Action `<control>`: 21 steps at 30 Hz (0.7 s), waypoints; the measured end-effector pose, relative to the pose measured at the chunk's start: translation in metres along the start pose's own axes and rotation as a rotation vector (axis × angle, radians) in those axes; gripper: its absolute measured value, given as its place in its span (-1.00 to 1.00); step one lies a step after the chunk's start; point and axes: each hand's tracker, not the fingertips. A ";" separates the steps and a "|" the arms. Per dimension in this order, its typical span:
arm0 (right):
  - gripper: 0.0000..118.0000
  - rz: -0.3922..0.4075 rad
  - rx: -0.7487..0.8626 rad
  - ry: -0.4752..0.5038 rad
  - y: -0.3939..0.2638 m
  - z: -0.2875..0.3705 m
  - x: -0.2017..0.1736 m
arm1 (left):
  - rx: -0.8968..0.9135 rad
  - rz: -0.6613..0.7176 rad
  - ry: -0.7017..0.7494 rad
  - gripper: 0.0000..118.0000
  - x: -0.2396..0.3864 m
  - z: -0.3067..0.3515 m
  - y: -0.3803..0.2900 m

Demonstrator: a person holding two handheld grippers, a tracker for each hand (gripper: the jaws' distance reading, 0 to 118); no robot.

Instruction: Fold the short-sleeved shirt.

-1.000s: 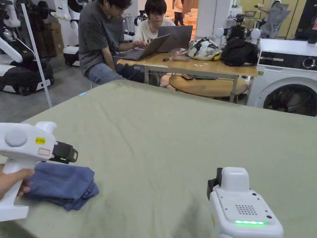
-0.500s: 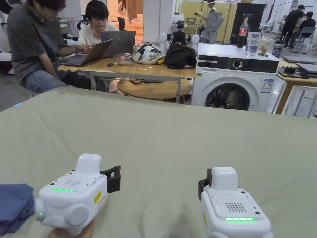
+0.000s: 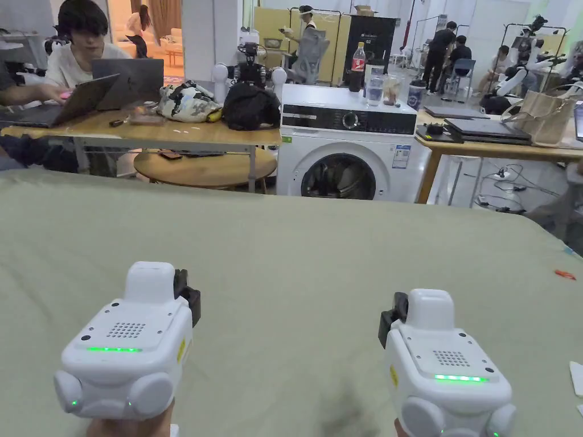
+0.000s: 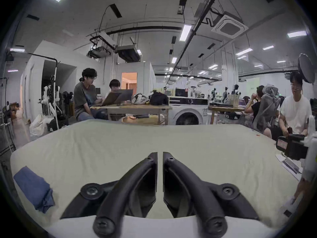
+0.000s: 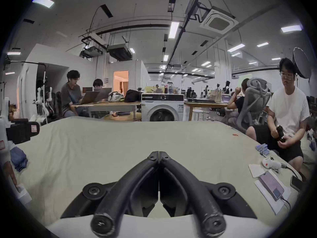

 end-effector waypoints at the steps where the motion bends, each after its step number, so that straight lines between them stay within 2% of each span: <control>1: -1.00 0.001 0.002 -0.002 0.000 0.000 0.001 | -0.002 0.000 -0.007 -1.00 0.000 0.000 0.000; 21: -1.00 -0.022 0.000 0.028 -0.005 0.001 -0.013 | -0.017 -0.041 -0.010 -1.00 -0.011 0.011 -0.005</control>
